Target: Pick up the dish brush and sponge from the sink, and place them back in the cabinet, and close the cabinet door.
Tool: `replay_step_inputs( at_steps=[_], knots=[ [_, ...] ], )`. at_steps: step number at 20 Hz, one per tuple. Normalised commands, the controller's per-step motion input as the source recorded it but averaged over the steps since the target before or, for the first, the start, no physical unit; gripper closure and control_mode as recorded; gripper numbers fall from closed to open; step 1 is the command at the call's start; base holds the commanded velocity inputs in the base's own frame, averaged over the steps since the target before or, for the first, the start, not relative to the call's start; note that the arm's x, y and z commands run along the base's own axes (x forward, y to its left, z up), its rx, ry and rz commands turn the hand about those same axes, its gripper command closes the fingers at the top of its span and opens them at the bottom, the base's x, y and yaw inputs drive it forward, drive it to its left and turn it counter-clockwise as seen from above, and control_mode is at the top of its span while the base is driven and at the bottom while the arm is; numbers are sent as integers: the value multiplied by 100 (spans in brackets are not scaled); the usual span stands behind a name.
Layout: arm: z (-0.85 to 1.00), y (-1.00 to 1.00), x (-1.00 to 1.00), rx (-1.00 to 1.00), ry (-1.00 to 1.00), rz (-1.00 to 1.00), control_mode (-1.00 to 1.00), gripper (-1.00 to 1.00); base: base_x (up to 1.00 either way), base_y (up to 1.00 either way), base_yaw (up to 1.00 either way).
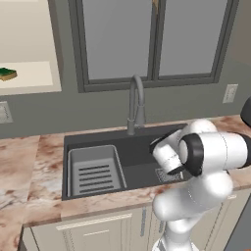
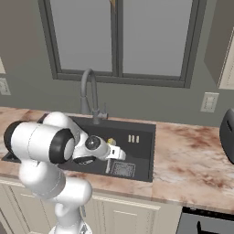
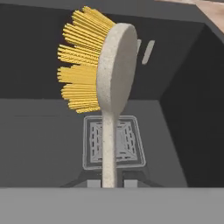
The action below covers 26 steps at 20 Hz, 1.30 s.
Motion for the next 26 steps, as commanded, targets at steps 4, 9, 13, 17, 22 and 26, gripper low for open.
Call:
replay_step_inputs(
  at_steps=[4, 9, 13, 17, 22, 26],
  knots=[
    [69, -4, 0, 0, 0, 0, -100, 100, 0, 0, 0],
    [71, -14, 0, 4, 0, 0, -100, 100, 0, 0, 0],
    [66, -20, 0, 6, 0, 0, -100, 100, 0, 0, 0],
    [64, -16, 0, 8, 1, 0, -100, 100, 0, 0, 0],
    [50, -5, 0, 3, 2, 0, -100, 100, 0, 0, 0],
    [29, 0, -1, 0, 3, 0, -100, 100, 0, 0, 0]
  ],
)
